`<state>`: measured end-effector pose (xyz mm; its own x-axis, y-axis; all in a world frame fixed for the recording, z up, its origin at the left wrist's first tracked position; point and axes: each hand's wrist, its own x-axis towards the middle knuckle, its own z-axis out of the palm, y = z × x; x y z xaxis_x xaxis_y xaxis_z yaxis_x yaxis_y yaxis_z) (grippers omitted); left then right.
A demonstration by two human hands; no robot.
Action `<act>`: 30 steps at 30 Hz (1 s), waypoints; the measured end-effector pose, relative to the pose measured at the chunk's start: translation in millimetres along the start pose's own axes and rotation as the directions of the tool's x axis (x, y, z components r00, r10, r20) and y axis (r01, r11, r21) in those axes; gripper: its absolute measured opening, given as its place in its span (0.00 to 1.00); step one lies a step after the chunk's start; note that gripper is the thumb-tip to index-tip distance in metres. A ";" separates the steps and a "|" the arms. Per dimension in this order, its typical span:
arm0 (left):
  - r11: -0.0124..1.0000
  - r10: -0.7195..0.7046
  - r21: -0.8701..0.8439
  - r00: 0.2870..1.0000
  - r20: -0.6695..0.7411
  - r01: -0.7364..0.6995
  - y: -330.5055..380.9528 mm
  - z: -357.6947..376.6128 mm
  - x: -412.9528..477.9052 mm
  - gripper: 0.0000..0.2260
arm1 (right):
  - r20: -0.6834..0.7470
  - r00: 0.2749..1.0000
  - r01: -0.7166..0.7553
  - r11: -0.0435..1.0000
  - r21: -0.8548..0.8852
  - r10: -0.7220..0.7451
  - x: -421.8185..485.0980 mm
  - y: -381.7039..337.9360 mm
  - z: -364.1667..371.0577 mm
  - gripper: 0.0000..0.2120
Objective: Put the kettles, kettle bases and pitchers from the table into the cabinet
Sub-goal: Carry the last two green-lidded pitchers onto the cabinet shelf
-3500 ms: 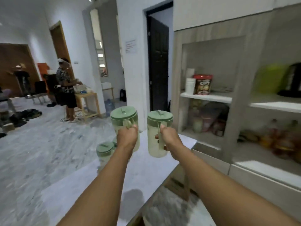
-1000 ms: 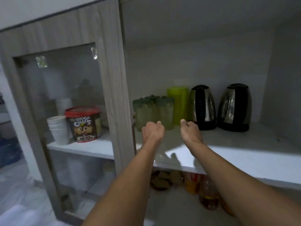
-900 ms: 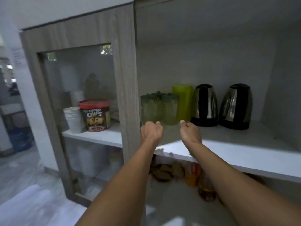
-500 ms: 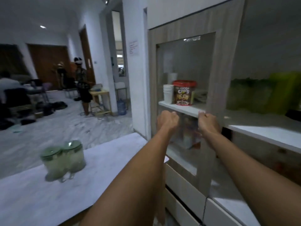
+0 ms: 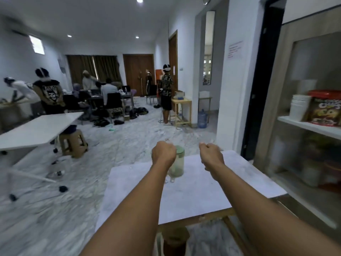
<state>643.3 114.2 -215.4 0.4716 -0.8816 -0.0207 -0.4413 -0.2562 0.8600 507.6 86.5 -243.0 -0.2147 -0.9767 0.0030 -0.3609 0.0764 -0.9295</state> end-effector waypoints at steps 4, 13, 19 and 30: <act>0.995 -0.102 -0.016 0.995 -0.025 0.101 -44.8 -25.4 46.0 0.16 | 0.072 0.996 -0.040 0.995 -0.090 0.047 5.6 5.3 66.0 0.18; 0.959 -0.233 -0.135 0.965 0.123 0.249 -89.1 35.1 163.3 0.18 | 0.068 0.985 -0.147 0.978 -0.144 0.158 115.7 34.3 151.2 0.20; 0.803 -0.448 -0.258 0.830 0.333 0.537 -120.1 114.4 259.6 0.15 | 0.163 0.906 -0.387 0.921 -0.056 0.390 219.4 88.2 213.8 0.29; 0.925 -0.249 -0.237 0.945 0.212 0.297 -141.9 156.2 343.1 0.16 | 0.119 0.906 -0.423 0.883 0.204 0.406 267.1 100.1 258.9 0.14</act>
<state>748.5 -213.8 -424.1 0.3934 -0.8532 -0.3424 -0.0870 -0.4053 0.9100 649.2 -218.7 -430.7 -0.2334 -0.8776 -0.4188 -0.0431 0.4396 -0.8972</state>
